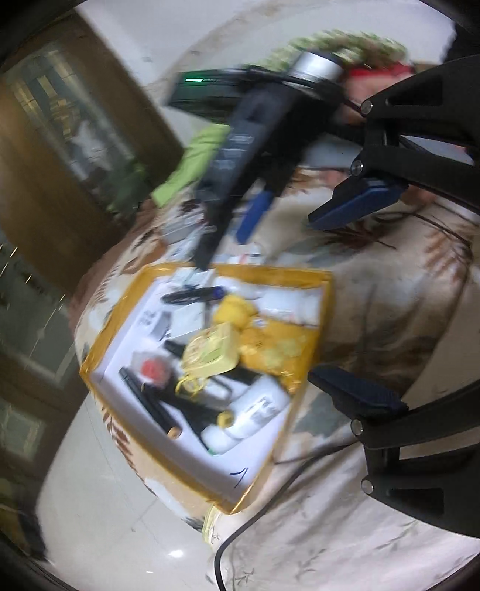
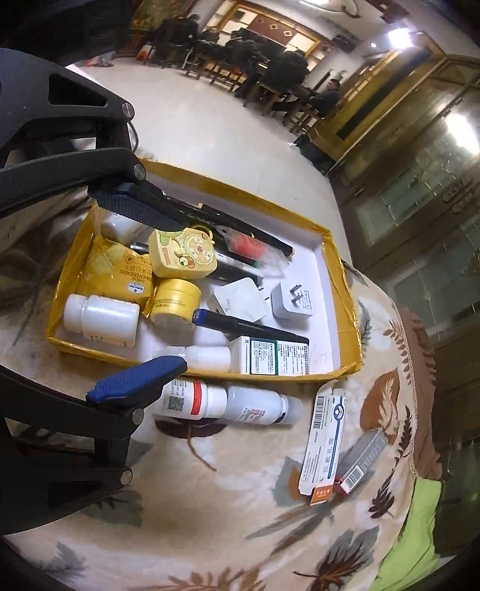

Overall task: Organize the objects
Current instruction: 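Move both tools back over the remaining bottles on the blanket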

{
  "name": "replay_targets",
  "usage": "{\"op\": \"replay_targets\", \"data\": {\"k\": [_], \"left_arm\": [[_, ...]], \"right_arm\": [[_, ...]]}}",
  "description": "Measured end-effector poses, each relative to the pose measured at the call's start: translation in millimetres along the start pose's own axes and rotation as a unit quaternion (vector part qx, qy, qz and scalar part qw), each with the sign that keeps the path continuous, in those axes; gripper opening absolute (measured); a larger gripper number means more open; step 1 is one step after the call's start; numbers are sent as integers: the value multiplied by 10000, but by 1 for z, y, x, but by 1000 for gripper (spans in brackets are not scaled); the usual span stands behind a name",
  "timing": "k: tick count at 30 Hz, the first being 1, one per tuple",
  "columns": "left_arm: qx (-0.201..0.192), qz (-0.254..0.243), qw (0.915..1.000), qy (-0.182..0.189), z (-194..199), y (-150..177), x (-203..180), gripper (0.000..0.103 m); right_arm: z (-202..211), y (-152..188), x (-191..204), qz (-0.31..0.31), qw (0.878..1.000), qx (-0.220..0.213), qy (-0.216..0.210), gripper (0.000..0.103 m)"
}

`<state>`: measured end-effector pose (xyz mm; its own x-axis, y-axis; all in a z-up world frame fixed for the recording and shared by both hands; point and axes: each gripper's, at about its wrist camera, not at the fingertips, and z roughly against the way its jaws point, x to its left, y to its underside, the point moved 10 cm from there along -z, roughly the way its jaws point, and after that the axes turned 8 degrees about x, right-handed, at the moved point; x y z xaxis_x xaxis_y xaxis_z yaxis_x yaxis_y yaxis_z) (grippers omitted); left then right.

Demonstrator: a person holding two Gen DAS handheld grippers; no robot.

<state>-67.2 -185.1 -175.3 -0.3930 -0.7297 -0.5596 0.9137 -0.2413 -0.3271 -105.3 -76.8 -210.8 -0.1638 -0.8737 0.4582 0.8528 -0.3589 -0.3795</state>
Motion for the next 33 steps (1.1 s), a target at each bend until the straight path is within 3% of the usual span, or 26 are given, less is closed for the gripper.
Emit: {"op": "replay_targets", "data": {"k": [12, 22, 33], "left_arm": [[-148, -74, 9995, -268, 8, 3, -7, 76], [45, -139, 9989, -449, -8, 0, -19, 76], [-44, 107, 9998, -130, -50, -24, -51, 76]], "right_arm": [[17, -2, 24, 338, 9991, -112, -243, 71], [11, -7, -19, -113, 9988, 33, -471, 71], [33, -19, -62, 561, 9976, 233, -346, 71]]}}
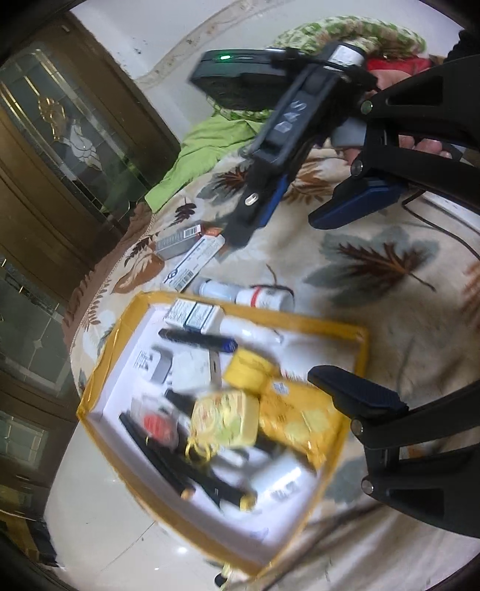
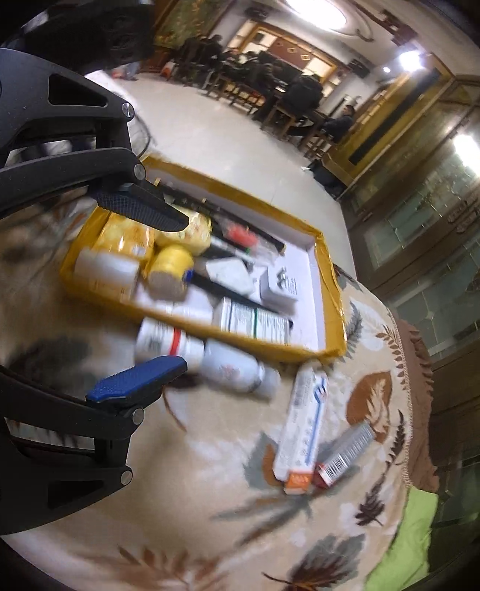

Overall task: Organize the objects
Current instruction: 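Move both tools back over the remaining bottles on the blanket, then grasp the white red-labelled pill bottle with the left tool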

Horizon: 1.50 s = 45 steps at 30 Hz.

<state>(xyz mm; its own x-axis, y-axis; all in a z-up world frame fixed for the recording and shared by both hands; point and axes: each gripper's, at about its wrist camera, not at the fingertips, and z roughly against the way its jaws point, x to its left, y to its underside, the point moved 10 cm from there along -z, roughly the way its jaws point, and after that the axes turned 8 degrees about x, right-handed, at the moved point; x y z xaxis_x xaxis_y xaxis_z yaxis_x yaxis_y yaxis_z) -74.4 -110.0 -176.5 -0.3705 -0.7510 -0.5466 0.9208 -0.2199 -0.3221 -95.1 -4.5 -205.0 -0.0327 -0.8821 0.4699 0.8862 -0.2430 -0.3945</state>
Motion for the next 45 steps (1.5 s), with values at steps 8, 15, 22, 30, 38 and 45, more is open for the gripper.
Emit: {"op": "replay_targets", "data": {"k": [8, 15, 22, 30, 38, 45], "left_arm": [[9, 69, 10000, -67, -35, -18, -27, 76], [-15, -254, 9992, -293, -52, -18, -39, 76], [210, -31, 9996, -206, -64, -17, -21, 76], [295, -1048, 9915, -717, -91, -38, -54, 74], [1048, -1116, 9868, -535, -126, -8, -54, 75], [1155, -1586, 9731, -1205, -112, 11, -41, 72]], "right_arm": [[27, 21, -88, -406, 9990, 179, -56, 71], [10, 34, -132, -1057, 9934, 444, -1, 71], [0, 38, -149, -1264, 9904, 553, 6, 71], [-3, 36, -151, -1328, 9896, 545, -27, 71], [-4, 35, -147, -1271, 9904, 537, -71, 71], [-4, 36, -146, -1232, 9907, 568, -71, 71]]}}
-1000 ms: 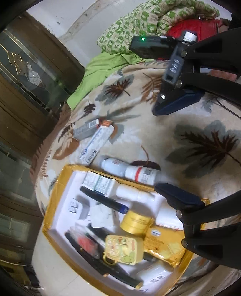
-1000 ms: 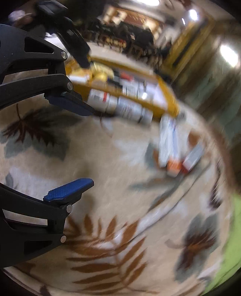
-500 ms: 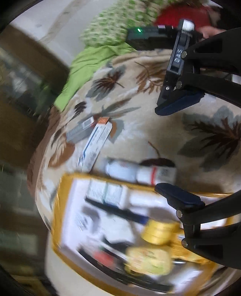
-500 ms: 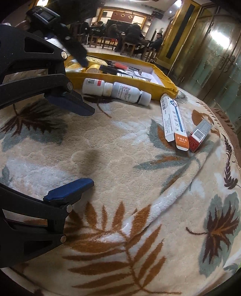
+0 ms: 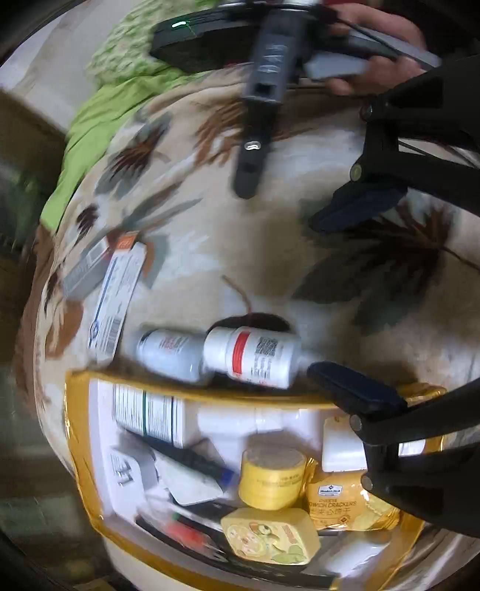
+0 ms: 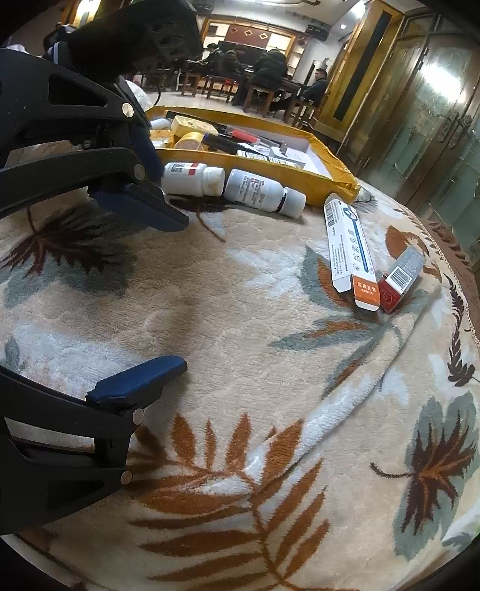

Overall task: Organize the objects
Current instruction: 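Grasp the white red-labelled pill bottle with the left tool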

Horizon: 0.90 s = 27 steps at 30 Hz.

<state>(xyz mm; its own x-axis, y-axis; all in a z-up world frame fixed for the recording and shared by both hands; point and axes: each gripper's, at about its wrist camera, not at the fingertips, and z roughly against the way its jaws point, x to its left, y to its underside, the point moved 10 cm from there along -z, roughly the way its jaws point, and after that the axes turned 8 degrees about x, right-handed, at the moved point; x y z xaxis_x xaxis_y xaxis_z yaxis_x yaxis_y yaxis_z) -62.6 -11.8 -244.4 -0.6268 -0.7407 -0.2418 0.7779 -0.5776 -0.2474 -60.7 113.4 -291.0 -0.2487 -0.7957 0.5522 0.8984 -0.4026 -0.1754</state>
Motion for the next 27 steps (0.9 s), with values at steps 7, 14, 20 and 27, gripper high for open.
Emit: {"op": "replay_targets", "data": {"k": [7, 14, 20, 27], "left_arm": [[-88, 333, 9994, -102, 10, 2, 25, 52], [-319, 431, 9965, -636, 21, -4, 38, 58], [12, 494, 9981, -378, 0, -35, 29, 66], [126, 513, 9977, -419, -21, -41, 27, 63]], "right_arm": [[3, 1, 2, 29, 10000, 3, -2, 71], [5, 1, 3, 72, 10000, -2, -2, 71], [7, 0, 8, 119, 9999, -33, -27, 71], [9, 1, 13, 169, 9998, -71, -33, 71]]}}
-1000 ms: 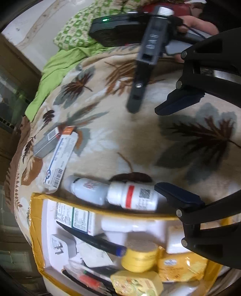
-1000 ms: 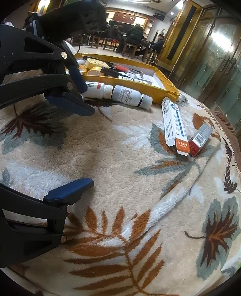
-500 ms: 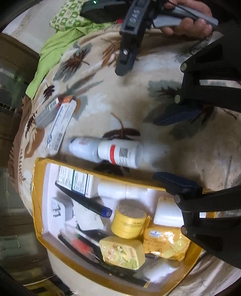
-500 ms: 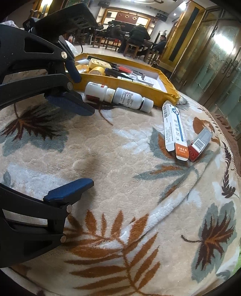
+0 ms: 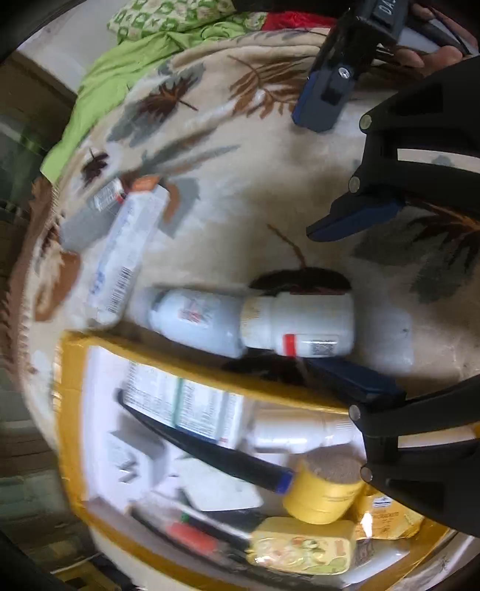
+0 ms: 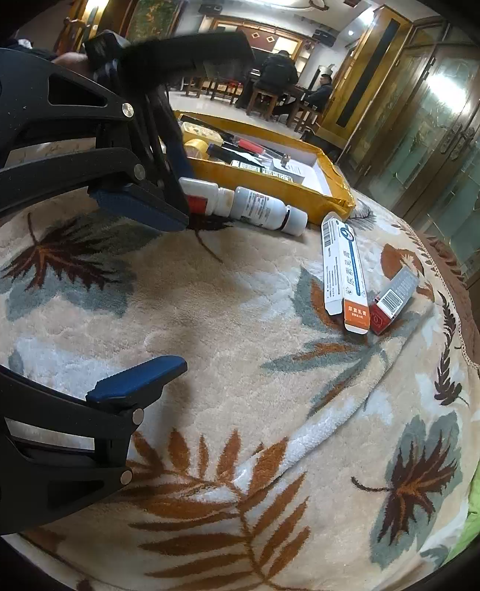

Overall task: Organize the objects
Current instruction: 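Grasp the white red-labelled pill bottle with the left tool, then grasp the white green-labelled bottle with the right tool while the left tool holds its bottle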

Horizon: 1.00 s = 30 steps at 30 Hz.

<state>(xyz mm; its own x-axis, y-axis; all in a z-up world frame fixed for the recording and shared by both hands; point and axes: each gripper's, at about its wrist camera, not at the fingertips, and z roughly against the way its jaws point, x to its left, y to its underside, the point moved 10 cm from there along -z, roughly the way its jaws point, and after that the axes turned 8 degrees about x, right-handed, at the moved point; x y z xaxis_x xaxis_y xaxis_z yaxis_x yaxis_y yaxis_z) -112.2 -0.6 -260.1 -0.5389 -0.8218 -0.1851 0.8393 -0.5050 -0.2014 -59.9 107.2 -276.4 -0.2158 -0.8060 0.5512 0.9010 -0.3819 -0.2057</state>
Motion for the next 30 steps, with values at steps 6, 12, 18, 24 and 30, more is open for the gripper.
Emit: {"op": "replay_targets", "data": {"k": [6, 12, 18, 24, 30], "left_arm": [[-92, 166, 9998, 0, -3, -4, 10, 34], [-192, 249, 9988, 383, 9, 28, 12, 34], [-216, 626, 9931, 963, 27, 75, 27, 34], [-437, 886, 9846, 1441, 40, 84, 35, 34], [-627, 749, 9846, 1449, 54, 87, 32, 34]], "right_arm": [[2, 3, 3, 53, 10000, 3, -3, 71], [2, 3, 5, 65, 10000, -1, -6, 71], [-6, 7, 7, 223, 9997, 80, 17, 71], [-13, 6, 24, 291, 9994, 121, -131, 71], [-33, -28, 58, -239, 9978, 17, -621, 71]]}}
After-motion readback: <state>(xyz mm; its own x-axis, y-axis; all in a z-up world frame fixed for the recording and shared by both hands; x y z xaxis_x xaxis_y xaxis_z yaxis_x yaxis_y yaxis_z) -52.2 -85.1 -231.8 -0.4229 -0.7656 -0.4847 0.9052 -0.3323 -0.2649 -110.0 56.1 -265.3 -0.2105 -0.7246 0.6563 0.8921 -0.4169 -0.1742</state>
